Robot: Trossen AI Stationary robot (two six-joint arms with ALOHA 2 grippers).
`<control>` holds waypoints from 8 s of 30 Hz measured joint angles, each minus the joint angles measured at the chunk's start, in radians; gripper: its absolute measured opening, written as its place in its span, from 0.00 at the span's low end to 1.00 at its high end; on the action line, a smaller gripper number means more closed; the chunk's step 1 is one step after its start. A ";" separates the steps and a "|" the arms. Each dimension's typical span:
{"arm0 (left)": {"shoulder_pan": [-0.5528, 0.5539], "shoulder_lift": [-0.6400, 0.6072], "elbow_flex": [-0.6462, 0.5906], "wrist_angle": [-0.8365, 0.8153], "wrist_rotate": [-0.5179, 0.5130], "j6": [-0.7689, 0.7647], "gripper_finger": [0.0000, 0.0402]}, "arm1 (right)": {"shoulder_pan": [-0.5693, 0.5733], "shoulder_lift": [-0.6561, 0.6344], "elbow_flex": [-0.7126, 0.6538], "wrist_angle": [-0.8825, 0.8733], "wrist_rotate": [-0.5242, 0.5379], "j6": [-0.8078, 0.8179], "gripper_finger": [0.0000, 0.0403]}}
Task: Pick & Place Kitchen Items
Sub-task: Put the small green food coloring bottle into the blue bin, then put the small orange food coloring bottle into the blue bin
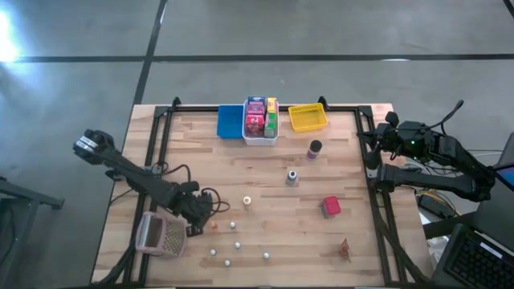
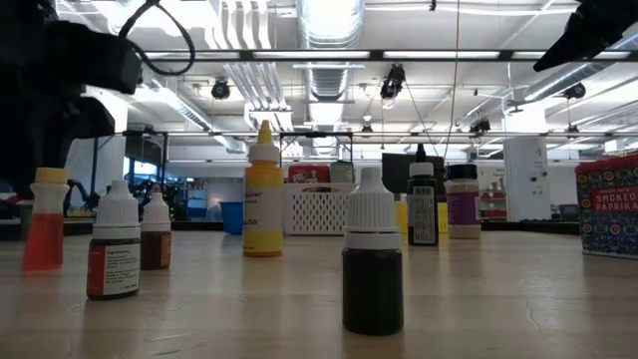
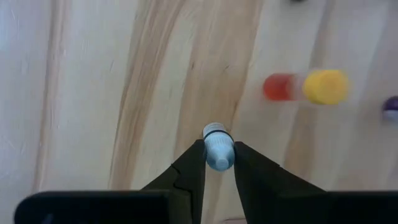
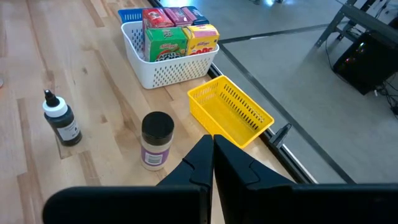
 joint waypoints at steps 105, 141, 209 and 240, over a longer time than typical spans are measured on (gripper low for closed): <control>1.321 0.684 0.734 0.124 0.197 0.871 0.20 | 0.000 0.000 0.000 0.000 0.000 0.000 0.02; 1.320 0.515 0.893 -0.271 0.195 0.931 0.37 | 0.000 0.000 0.000 0.000 0.000 0.001 0.02; 0.101 0.230 0.275 0.145 0.097 0.654 0.37 | 0.000 0.000 0.000 0.000 0.000 0.000 0.02; 0.101 0.386 0.326 0.141 0.064 0.657 0.37 | 0.000 0.000 0.000 0.000 0.000 0.001 0.02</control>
